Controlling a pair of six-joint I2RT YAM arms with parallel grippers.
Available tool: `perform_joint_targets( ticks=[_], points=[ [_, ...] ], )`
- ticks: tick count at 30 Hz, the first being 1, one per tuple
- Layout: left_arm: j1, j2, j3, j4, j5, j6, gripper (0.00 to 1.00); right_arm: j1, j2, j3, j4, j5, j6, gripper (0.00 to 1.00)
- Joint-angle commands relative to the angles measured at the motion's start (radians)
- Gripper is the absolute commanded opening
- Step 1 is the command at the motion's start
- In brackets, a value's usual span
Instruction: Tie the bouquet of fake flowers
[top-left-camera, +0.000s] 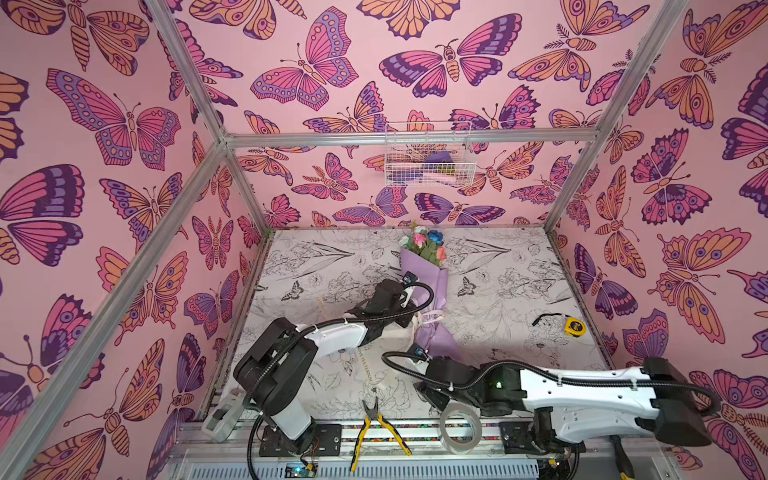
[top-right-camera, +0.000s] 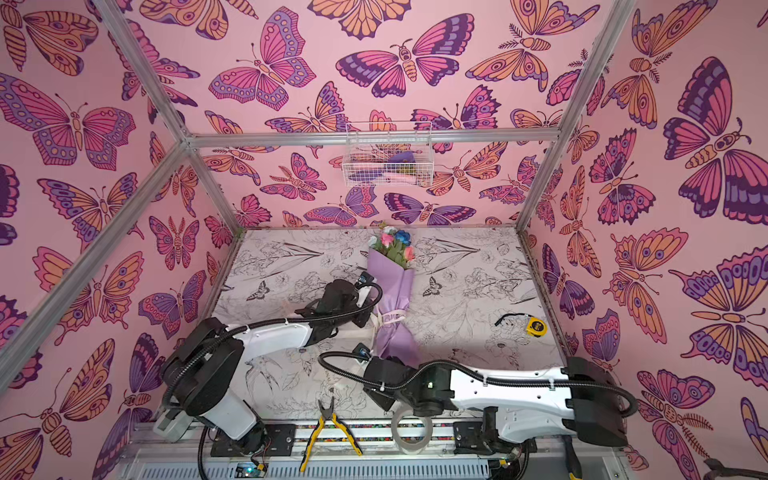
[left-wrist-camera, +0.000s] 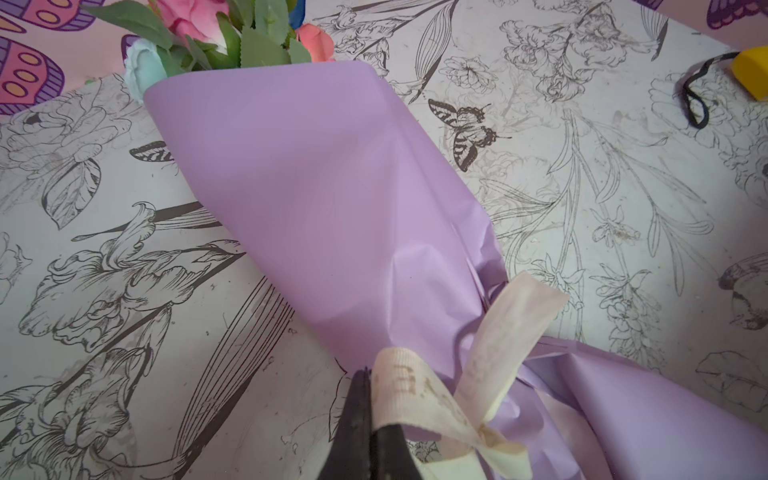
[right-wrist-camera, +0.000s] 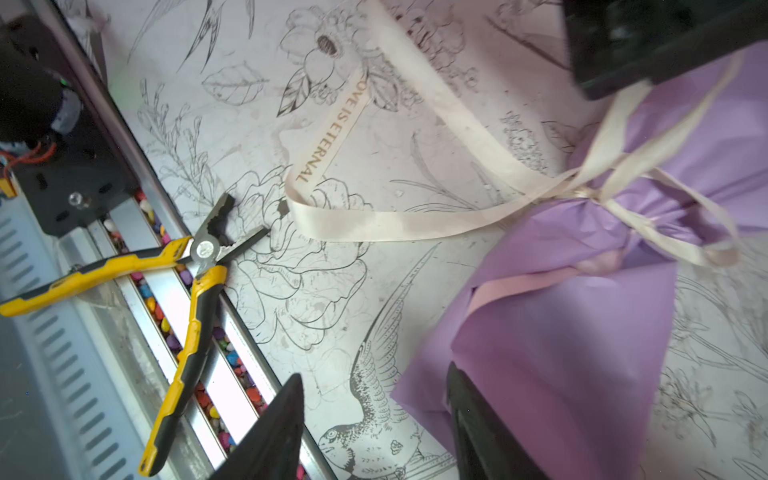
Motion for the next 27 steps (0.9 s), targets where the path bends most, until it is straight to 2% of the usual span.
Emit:
perform_joint_targets(
  ticks=[1, 13, 23, 27],
  points=[
    [0.014, 0.032, 0.016, -0.048, 0.058, -0.056, 0.00, 0.011, 0.086, 0.081, 0.046, -0.079, -0.120, 0.55],
    [0.026, 0.055, 0.020, -0.047, 0.079, -0.069, 0.00, 0.012, 0.451, 0.288, 0.010, -0.057, -0.252, 0.51],
    [0.031, 0.056, 0.016, -0.046, 0.097, -0.072, 0.00, 0.011, 0.586, 0.360, 0.020, -0.015, -0.297, 0.52],
    [0.033, 0.060, 0.016, -0.043, 0.103, -0.074, 0.00, 0.010, 0.617, 0.375, 0.035, -0.035, -0.310, 0.52]
  ],
)
